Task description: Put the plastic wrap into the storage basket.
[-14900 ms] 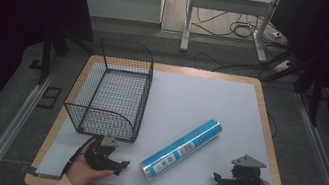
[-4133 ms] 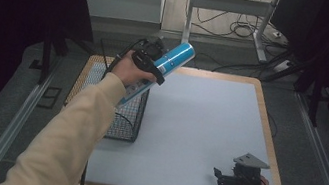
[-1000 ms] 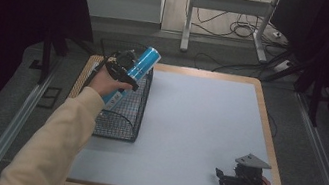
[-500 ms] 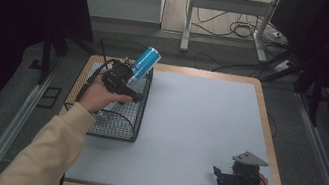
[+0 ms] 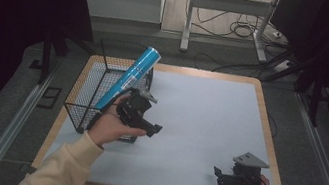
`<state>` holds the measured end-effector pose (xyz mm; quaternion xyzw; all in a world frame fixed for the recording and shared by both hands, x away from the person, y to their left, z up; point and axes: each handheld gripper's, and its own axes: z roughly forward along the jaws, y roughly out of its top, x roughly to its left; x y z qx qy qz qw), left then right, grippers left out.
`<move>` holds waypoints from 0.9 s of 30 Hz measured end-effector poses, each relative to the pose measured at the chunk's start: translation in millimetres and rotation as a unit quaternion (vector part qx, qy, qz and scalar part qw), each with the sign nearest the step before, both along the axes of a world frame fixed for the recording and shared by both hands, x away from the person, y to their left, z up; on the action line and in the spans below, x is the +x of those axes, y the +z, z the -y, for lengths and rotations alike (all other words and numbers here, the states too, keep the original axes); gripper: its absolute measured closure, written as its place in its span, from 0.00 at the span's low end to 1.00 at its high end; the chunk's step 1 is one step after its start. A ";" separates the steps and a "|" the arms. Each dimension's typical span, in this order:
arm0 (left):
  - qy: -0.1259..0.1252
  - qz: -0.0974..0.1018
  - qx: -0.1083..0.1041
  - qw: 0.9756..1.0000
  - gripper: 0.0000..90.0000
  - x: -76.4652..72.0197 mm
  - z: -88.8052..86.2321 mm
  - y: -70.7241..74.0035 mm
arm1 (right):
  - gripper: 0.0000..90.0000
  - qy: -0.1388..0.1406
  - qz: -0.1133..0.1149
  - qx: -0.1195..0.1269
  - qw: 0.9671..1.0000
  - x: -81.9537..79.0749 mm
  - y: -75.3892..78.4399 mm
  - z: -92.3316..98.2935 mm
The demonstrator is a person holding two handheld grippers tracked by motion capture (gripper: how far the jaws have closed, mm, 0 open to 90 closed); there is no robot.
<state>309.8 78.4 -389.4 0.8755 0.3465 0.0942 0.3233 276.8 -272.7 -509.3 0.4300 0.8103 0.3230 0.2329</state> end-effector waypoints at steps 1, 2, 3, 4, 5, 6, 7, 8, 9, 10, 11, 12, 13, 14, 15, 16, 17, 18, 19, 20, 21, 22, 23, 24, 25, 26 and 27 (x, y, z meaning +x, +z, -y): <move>-0.007 0.001 -0.006 1.000 0.21 -5.5 4.2 -3.8 | 0.08 0.000 0.000 0.000 1.000 -0.1 0.3 0.5; -0.014 0.003 -0.007 1.000 0.21 -9.4 6.8 -6.5 | 0.08 -0.002 0.000 0.000 1.000 -0.3 0.4 0.8; -0.024 0.005 -0.011 1.000 0.21 -15.6 11.3 -11.7 | 0.08 -0.002 0.000 0.000 1.000 -0.3 0.5 1.0; -0.033 0.003 -0.016 0.999 0.21 -19.8 14.2 -16.2 | 0.08 -0.003 0.000 0.000 1.000 -0.4 0.4 1.2; -0.038 0.002 -0.020 0.999 0.21 -22.6 16.0 -19.9 | 0.08 -0.004 0.000 0.001 1.000 -0.5 0.3 1.4; -0.052 -0.003 -0.023 0.998 0.21 -26.6 18.6 -26.6 | 0.08 -0.004 0.000 0.000 1.000 -0.5 0.2 1.5; -0.059 -0.006 -0.024 0.998 0.22 -29.6 20.6 -32.2 | 0.08 -0.004 0.000 0.000 1.000 -0.7 -0.1 1.7; -0.061 -0.009 -0.027 0.998 0.22 -32.1 22.0 -37.7 | 0.08 -0.003 0.000 -0.001 1.000 -1.0 0.1 2.0; -0.062 -0.013 -0.032 0.997 0.22 -34.3 23.0 -43.1 | 0.08 -0.005 0.001 0.000 1.000 -1.4 0.0 2.0; -0.064 -0.017 -0.034 0.997 0.22 -36.0 23.5 -48.2 | 0.08 -0.005 0.001 0.000 1.000 -1.9 0.2 2.1; -0.061 -0.019 -0.035 0.997 0.22 -37.4 23.6 -53.1 | 0.08 -0.005 0.001 0.001 1.000 -2.4 0.4 2.3; -0.059 -0.019 -0.029 0.998 0.22 -38.5 23.6 -57.4 | 0.08 -0.005 0.002 0.001 1.000 -2.8 0.7 2.4; -0.057 -0.020 -0.022 0.998 0.22 -39.1 24.3 -61.5 | 0.08 -0.005 0.003 0.001 1.000 -3.0 0.8 2.5; -0.059 -0.023 -0.015 0.998 0.22 -39.1 25.0 -64.7 | 0.08 -0.005 0.004 0.001 1.000 -3.1 0.8 2.6; -0.059 -0.023 -0.011 0.998 0.21 -39.2 25.1 -67.1 | 0.08 -0.005 0.004 0.000 1.000 -3.0 0.8 2.5; -0.056 -0.023 -0.011 0.998 0.21 -39.2 25.1 -68.9 | 0.08 -0.004 0.004 -0.001 1.000 -2.9 0.6 2.4; -0.053 -0.024 -0.011 0.998 0.21 -39.0 25.3 -70.3 | 0.08 -0.004 0.004 -0.002 1.000 -2.8 0.3 2.3; -0.054 -0.025 -0.010 0.998 0.21 -38.7 25.3 -71.4 | 0.08 -0.003 0.004 -0.002 1.000 -2.7 0.1 2.3; -0.053 -0.025 -0.008 0.998 0.21 -38.5 25.3 -72.0 | 0.08 -0.002 0.004 -0.002 1.000 -2.7 0.2 2.3; -0.051 -0.025 -0.008 0.998 0.21 -38.4 25.3 -72.7 | 0.08 -0.001 0.005 -0.002 1.000 -2.7 0.3 2.3; -0.051 -0.026 -0.007 0.998 0.21 -38.0 25.0 -73.2 | 0.08 -0.001 0.006 -0.002 1.000 -2.8 0.6 2.4; -0.048 -0.025 -0.007 0.998 0.21 -38.1 24.9 -73.9 | 0.08 0.000 0.007 -0.001 1.000 -2.8 0.8 2.5; -0.047 -0.024 -0.005 0.999 0.21 -38.1 24.8 -74.4 | 0.08 0.000 0.007 -0.001 1.000 -2.9 1.0 2.6; -0.046 -0.024 -0.002 0.999 0.21 -38.0 24.6 -74.9 | 0.08 0.001 0.008 0.000 1.000 -3.0 1.0 2.5; -0.045 -0.023 -0.004 0.999 0.21 -37.8 24.2 -75.4 | 0.08 0.001 0.009 0.000 1.000 -3.0 1.0 2.4; -0.044 -0.025 -0.009 0.999 0.21 -37.5 23.7 -75.6 | 0.08 0.002 0.009 0.000 1.000 -3.1 1.0 2.3; -0.045 -0.031 -0.014 0.998 0.21 -37.0 23.1 -75.7 | 0.08 0.003 0.010 0.000 1.000 -3.2 1.1 2.2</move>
